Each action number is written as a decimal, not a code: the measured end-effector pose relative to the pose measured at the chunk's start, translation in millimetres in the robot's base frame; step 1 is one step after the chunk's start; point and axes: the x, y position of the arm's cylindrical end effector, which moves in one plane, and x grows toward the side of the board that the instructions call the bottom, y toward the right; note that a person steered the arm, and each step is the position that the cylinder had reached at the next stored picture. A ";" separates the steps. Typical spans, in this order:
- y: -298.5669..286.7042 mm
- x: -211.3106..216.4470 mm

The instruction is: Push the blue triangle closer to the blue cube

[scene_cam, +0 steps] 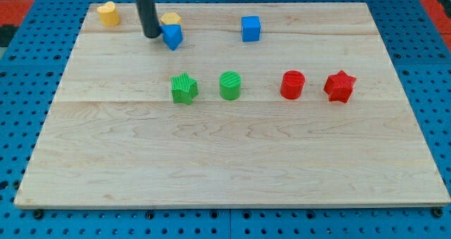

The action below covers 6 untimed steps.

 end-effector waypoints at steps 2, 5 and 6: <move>154.8 7.5; 51.9 24.2; 87.2 54.3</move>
